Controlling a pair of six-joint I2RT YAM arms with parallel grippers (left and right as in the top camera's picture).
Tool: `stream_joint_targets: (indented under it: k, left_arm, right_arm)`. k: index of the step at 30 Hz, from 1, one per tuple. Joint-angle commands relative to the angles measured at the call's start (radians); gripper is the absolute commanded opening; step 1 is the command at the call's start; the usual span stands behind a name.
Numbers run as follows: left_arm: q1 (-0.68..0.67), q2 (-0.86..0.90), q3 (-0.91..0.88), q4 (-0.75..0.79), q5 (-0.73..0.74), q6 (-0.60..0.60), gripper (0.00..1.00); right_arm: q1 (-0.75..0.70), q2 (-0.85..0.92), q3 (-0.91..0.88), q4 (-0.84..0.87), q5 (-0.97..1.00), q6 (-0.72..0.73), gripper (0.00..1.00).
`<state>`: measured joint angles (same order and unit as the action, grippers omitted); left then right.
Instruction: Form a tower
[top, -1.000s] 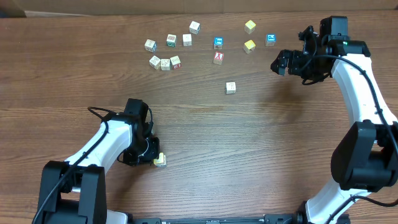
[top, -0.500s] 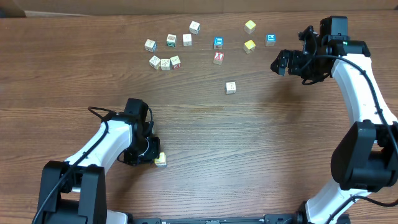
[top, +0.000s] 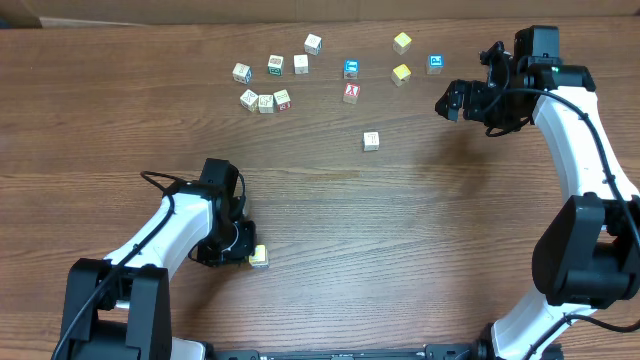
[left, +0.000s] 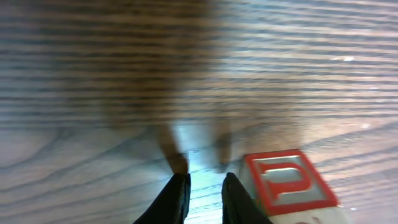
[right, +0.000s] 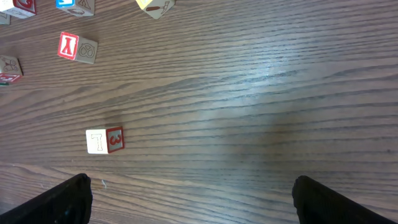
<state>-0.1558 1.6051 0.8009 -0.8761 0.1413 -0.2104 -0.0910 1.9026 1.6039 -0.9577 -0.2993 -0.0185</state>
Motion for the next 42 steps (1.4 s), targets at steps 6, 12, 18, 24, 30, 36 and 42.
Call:
stream_joint_targets:
  k: [6,12,18,24,30,36,42]
  left_arm:
    - [-0.002,-0.002,-0.006,0.015,-0.183,-0.124,0.21]
    - [0.002,-0.001,0.019,0.105,-0.238,-0.135,0.29]
    - [0.032,-0.001,0.101,0.168,-0.26,-0.135,0.22]
    - [0.089,-0.001,0.221,0.161,-0.237,-0.134,0.09]
    - [0.089,0.005,0.231,0.019,-0.192,-0.135,0.05]
    - [0.088,0.011,0.161,-0.096,-0.153,-0.135,0.04]
    - [0.088,0.011,0.013,0.012,-0.111,-0.134,0.04]
  right_arm:
    - [0.0,-0.027,0.021,0.005,-0.001,0.004,1.0]
    - [0.0,-0.027,0.021,0.005,-0.001,0.004,1.0]
    - [0.0,-0.027,0.021,0.005,-0.001,0.004,1.0]
    - [0.0,-0.027,0.021,0.005,-0.001,0.004,1.0]
    - [0.0,-0.027,0.021,0.005,-0.001,0.004,1.0]
    - [0.0,-0.027,0.021,0.005,-0.001,0.004,1.0]
    - [0.0,-0.027,0.021,0.005,-0.001,0.004,1.0]
